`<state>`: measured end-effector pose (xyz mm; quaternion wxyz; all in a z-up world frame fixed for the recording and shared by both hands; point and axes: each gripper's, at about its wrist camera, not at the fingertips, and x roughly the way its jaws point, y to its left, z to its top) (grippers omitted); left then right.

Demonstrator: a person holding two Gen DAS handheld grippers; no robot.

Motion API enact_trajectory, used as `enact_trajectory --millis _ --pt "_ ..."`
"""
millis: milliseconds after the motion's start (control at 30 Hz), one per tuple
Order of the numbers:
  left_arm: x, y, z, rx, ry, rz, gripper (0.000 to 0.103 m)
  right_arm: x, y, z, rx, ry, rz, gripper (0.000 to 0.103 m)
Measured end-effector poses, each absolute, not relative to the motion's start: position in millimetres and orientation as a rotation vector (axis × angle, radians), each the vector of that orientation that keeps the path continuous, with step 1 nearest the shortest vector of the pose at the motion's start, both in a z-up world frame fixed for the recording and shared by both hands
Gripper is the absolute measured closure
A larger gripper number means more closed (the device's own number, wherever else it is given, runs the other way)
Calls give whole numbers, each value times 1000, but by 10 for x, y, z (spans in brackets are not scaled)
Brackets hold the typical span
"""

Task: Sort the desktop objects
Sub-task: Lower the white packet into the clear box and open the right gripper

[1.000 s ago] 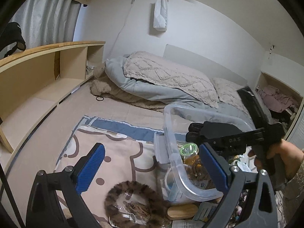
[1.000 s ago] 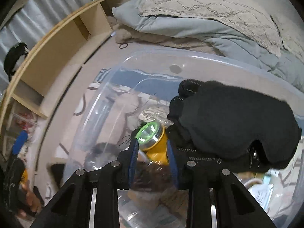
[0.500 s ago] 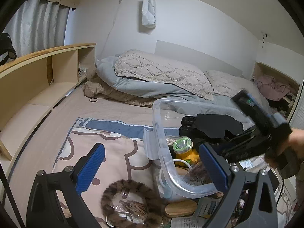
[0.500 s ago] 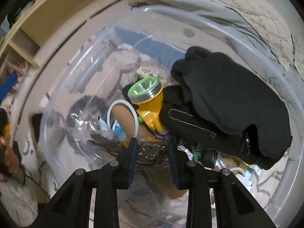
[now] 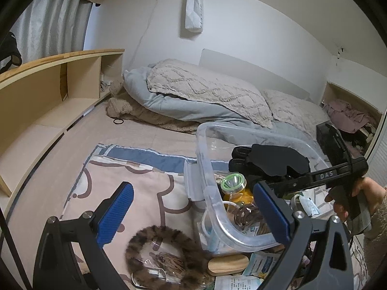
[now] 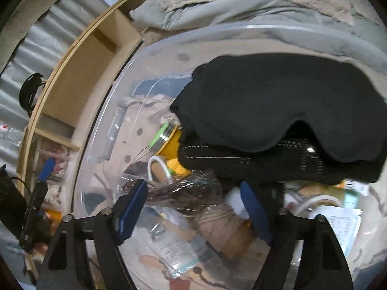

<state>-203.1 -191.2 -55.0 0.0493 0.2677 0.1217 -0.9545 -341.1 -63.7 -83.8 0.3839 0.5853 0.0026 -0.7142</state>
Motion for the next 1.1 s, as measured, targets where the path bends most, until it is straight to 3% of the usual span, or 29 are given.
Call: enact_trajectory --millis 300,900,1100 --pt "-2093 -1852 -595 839 355 -2915 3 -3516 -829 -1045 1629 -15 -1683 25" --pt "-2067 -1858 -587 834 347 -2913 3 -2851 -621 -669 1540 104 -1612 25" --pt "-2073 -1836 -583 832 346 -2921 3 -2973 -442 -509 1482 41 -1778 25"
